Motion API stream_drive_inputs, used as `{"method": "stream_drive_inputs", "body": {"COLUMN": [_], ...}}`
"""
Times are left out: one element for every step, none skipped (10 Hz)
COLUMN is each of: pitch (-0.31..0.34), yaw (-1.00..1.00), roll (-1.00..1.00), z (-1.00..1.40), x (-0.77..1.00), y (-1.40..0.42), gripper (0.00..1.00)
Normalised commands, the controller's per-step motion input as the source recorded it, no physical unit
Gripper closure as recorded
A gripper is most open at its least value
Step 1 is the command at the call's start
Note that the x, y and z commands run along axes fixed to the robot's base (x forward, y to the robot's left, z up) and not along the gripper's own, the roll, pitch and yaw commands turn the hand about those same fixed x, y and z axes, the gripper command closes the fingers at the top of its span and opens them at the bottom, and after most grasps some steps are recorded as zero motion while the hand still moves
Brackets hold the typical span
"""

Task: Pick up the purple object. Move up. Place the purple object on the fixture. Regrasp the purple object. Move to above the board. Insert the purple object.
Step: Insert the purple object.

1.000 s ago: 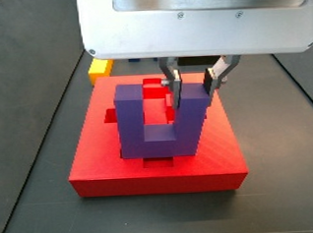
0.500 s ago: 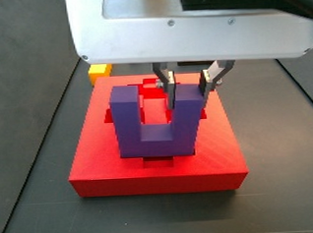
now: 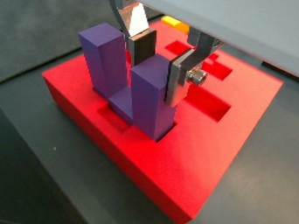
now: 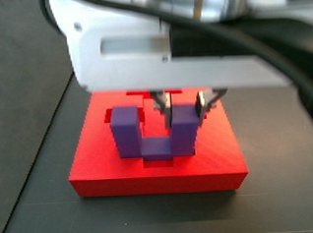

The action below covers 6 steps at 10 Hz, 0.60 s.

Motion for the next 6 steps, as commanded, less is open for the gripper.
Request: {"method": "stream_drive_inputs", "body": {"pitch": [-0.107, -0.026, 0.0, 0.019, 0.027, 0.03], "yaw": [0.0, -0.05, -0.11, -0.09, -0.05, -0.03], "roll": [0.0, 0.0, 0.02, 0.03, 0.0, 0.04], "z": [-0.81, -0.79, -0.71, -0.58, -0.18, -0.07], "x": [0.18, 0.44, 0.63, 0.46, 0.08, 0.07], "y": [-0.05, -0.05, -0.07, -0.07, -0.03, 0.0], "gripper": [1.0, 1.0, 1.0, 1.0, 1.0, 1.0]}}
